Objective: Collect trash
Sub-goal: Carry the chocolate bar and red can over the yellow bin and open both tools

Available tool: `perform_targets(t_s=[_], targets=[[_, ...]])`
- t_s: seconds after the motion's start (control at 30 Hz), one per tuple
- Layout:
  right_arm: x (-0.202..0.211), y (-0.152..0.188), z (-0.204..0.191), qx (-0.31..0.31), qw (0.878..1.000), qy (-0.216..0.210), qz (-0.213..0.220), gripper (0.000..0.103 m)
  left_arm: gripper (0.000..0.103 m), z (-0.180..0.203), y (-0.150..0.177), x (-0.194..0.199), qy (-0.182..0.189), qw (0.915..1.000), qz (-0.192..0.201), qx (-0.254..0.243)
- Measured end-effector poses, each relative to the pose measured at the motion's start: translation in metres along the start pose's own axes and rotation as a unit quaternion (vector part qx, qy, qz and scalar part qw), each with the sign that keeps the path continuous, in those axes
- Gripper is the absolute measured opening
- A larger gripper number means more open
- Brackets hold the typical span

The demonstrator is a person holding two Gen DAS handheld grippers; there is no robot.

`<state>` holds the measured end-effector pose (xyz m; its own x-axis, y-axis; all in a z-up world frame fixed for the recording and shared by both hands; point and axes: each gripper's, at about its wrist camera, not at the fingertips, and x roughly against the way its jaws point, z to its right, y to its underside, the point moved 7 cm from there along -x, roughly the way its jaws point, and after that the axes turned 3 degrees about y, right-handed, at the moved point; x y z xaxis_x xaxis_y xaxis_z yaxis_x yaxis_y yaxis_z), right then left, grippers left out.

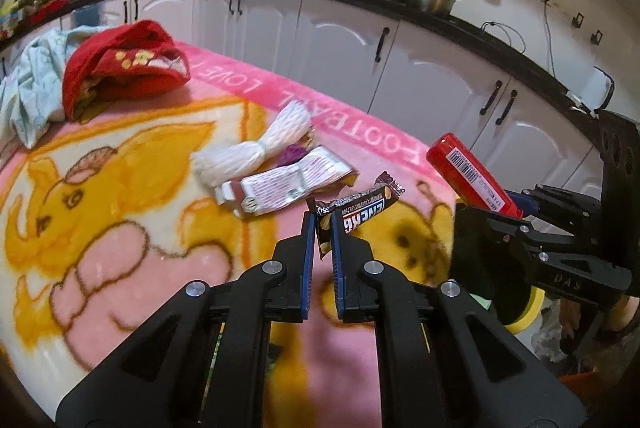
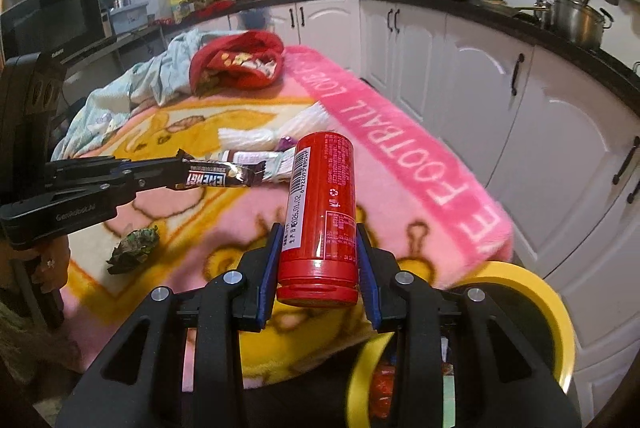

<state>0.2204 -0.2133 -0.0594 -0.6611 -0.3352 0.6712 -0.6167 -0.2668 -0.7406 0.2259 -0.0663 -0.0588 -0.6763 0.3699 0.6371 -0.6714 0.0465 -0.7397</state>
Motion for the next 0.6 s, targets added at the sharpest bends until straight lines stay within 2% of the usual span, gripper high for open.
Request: perform_targets(t_s=[0.6], targets=[[0.05,0.019,0.057,-0.048,0.998,0.043,0.024,0.033,0.004,0.057,-0.007,-0.004,0.039,0.9988,0.018,-0.026]])
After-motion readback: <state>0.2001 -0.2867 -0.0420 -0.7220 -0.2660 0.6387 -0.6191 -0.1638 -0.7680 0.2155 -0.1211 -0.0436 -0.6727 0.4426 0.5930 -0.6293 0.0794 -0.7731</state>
